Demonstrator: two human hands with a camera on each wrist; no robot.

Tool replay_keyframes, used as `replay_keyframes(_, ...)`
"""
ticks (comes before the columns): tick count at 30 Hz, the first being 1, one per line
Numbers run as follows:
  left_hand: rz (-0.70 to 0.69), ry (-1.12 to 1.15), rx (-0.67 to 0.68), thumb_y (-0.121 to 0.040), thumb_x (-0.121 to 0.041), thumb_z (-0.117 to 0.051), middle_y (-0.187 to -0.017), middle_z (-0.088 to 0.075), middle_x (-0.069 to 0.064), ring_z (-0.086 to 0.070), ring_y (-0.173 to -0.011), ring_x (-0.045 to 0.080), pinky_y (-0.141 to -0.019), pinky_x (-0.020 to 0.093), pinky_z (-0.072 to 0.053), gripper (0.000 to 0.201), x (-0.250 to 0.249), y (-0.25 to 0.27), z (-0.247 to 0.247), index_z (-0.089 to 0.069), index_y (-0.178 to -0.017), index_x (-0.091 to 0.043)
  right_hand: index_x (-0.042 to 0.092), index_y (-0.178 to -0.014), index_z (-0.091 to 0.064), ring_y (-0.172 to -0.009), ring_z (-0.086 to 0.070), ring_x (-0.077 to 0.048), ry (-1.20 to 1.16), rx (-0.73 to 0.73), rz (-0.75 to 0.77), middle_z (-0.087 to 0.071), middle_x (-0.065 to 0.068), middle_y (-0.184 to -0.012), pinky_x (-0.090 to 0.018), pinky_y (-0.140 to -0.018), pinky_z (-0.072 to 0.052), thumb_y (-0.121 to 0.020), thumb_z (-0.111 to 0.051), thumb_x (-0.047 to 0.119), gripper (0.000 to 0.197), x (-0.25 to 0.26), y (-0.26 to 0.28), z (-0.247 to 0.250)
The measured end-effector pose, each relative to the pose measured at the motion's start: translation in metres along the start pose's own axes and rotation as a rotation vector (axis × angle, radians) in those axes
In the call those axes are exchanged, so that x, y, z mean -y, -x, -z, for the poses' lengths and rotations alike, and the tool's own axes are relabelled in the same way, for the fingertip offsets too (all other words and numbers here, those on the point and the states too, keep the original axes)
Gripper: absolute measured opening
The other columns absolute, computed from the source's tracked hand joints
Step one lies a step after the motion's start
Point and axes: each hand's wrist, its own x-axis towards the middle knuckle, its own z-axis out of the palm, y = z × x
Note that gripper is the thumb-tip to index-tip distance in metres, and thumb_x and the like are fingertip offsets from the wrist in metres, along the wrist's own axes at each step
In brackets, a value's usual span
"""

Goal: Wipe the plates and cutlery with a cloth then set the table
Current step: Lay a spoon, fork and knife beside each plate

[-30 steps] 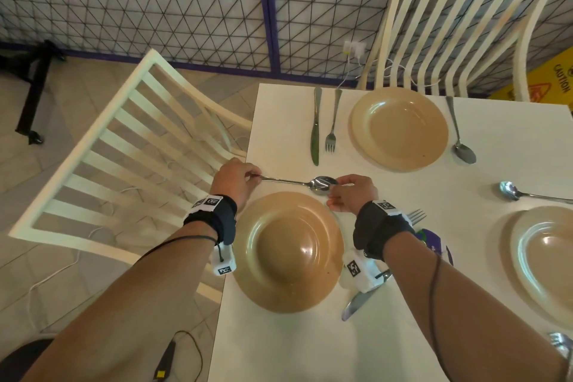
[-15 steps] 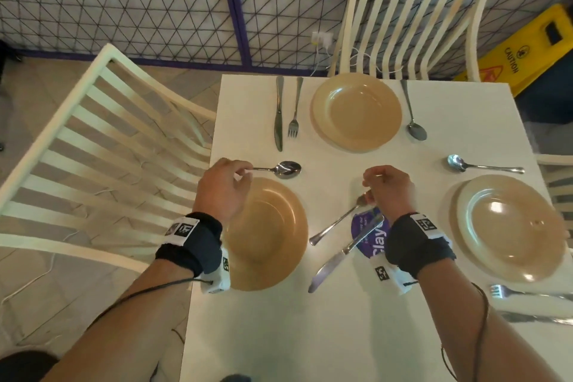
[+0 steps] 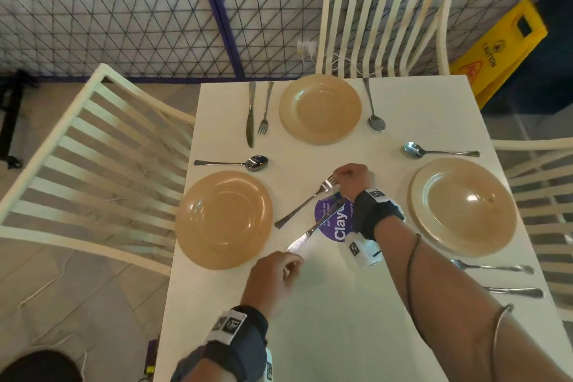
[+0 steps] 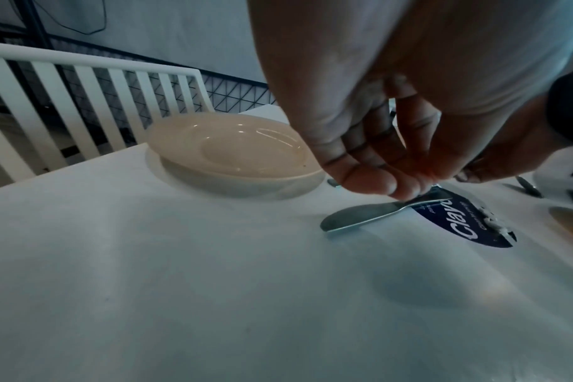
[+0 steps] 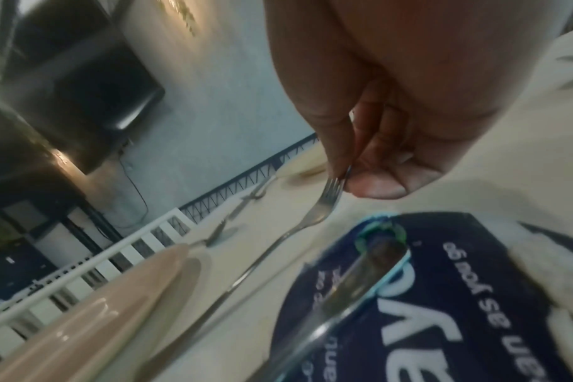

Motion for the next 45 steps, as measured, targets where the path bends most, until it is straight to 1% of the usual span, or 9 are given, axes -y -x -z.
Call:
replay_keyframes(3, 0.033, 0.029, -0.066, -0.088, -0.022, -0.071, -0.093, -0.076, -0.011, -0.069, -0.077, 0.006, -0.079, 0.029, -0.057, 0.011, -0.003, 0.008, 0.001, -0.078, -0.095, -0.028, 0.029, -0.074, -0.073, -0.086, -0.073, -0.030, -0.074, -0.037, 0.065, -0.078, -0.005, -0.088, -0.044, -0.085, -0.059, -0.085, -0.069, 0.017, 0.016, -0.002, 0.010, 0.020)
replay_keyframes(7, 0.045, 0.053, -0.219, -0.092, -0.020, -0.069, -0.097, -0.071, -0.011, -0.066, -0.077, 0.008, -0.080, 0.036, -0.058, 0.012, -0.015, 0.008, 0.008, -0.076, -0.099, -0.027, 0.023, -0.083, -0.074, -0.078, -0.071, -0.022, -0.175, -0.112, 0.116, -0.076, -0.001, -0.081, -0.040, -0.082, -0.060, -0.087, -0.066, 0.014, 0.013, -0.011, 0.036, 0.055)
replay_keyframes(13, 0.019, 0.031, -0.227, -0.095, -0.031, -0.067, -0.127, -0.046, -0.013, -0.062, -0.082, 0.001, -0.079, 0.021, -0.052, 0.042, -0.027, 0.025, 0.013, -0.056, -0.135, -0.036, 0.020, -0.082, -0.072, -0.065, -0.070, -0.023, -0.325, -0.074, 0.065, -0.074, -0.005, -0.073, -0.035, -0.070, -0.060, -0.088, -0.068, 0.009, 0.014, -0.060, 0.109, 0.078)
replay_keyframes(16, 0.130, 0.186, -0.147, -0.096, -0.031, -0.067, -0.111, -0.067, -0.008, -0.066, -0.076, 0.007, -0.079, 0.023, -0.052, 0.019, -0.017, 0.045, 0.008, -0.067, -0.112, -0.041, 0.009, -0.084, -0.072, -0.056, -0.065, -0.019, -0.422, -0.005, -0.043, -0.073, -0.011, -0.071, -0.032, -0.064, -0.059, -0.088, -0.068, 0.000, 0.010, -0.086, 0.149, 0.062)
replay_keyframes(20, 0.370, 0.458, -0.160, -0.093, -0.005, -0.069, -0.085, -0.073, 0.004, -0.066, -0.062, 0.016, -0.071, 0.026, -0.058, 0.015, 0.009, 0.081, 0.013, -0.077, -0.089, -0.017, 0.006, -0.084, -0.073, -0.057, -0.068, -0.022, -0.454, 0.094, -0.181, -0.073, -0.017, -0.075, -0.036, -0.069, -0.061, -0.087, -0.066, -0.003, 0.011, -0.119, 0.190, 0.022)
replay_keyframes(30, 0.678, 0.695, -0.416, -0.087, 0.014, -0.066, -0.076, -0.070, 0.015, -0.059, -0.066, 0.025, -0.057, 0.027, -0.053, 0.014, 0.087, 0.113, 0.065, -0.067, -0.095, 0.002, 0.001, -0.089, -0.070, -0.055, -0.068, -0.027, -0.455, 0.377, -0.340, -0.071, -0.015, -0.068, -0.037, -0.066, -0.061, -0.083, -0.074, -0.002, 0.009, -0.100, 0.224, -0.075)
replay_keyframes(35, 0.721, 0.692, -0.464, -0.086, 0.018, -0.061, -0.061, -0.071, 0.003, -0.066, -0.064, 0.022, -0.063, 0.026, -0.057, 0.022, 0.118, 0.100, 0.087, -0.067, -0.093, -0.002, 0.004, -0.084, -0.070, -0.049, -0.062, -0.023, -0.428, 0.365, -0.338, -0.069, -0.015, -0.067, -0.036, -0.066, -0.059, -0.083, -0.074, -0.002, 0.007, -0.077, 0.222, -0.111)
replay_keyframes(39, 0.757, 0.709, -0.473, -0.081, 0.014, -0.069, -0.070, -0.073, 0.006, -0.068, -0.082, 0.027, -0.094, 0.043, -0.058, 0.030, 0.142, 0.084, 0.102, -0.073, -0.077, -0.016, 0.004, -0.084, -0.071, -0.051, -0.063, -0.025, -0.413, 0.337, -0.341, -0.069, -0.016, -0.068, -0.042, -0.073, -0.061, -0.081, -0.077, 0.000, 0.008, -0.060, 0.217, -0.132)
replay_keyframes(45, 0.759, 0.748, -0.495, -0.078, 0.013, -0.071, -0.071, -0.074, 0.010, -0.068, -0.083, 0.029, -0.097, 0.044, -0.057, 0.029, 0.163, 0.061, 0.111, -0.074, -0.073, -0.016, 0.000, -0.086, -0.070, -0.058, -0.067, -0.030, -0.411, 0.292, -0.370, -0.072, -0.019, -0.074, -0.043, -0.073, -0.062, -0.077, -0.080, -0.002, 0.013, -0.046, 0.205, -0.149)
